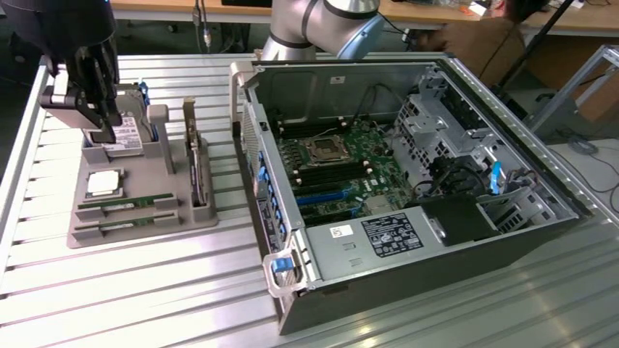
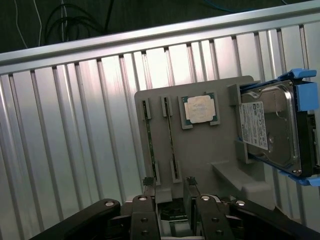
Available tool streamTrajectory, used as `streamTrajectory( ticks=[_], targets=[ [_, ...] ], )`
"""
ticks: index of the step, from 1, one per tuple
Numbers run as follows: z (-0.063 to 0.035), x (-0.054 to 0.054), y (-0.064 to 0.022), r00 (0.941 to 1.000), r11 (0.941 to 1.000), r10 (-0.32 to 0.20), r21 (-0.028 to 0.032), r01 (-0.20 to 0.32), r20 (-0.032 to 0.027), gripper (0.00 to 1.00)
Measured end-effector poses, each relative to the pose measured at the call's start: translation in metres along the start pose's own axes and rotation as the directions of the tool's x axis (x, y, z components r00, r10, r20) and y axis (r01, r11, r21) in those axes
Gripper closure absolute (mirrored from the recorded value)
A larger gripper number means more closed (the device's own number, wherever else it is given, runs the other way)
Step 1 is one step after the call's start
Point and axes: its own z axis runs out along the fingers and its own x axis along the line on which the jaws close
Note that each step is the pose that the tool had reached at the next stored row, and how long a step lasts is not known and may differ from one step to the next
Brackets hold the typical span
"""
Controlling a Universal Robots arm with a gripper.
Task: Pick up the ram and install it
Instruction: 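Pick up the ram and move it above insertion slot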
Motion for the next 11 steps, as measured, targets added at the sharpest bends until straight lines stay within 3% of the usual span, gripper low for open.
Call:
streamTrajectory(
  ticks=[11],
  targets=[
    [0.0046, 0.0000, -0.0001, 1.0000, 1.0000, -0.001, 0.0000, 0.001, 0.0000, 0.64]
  ],
)
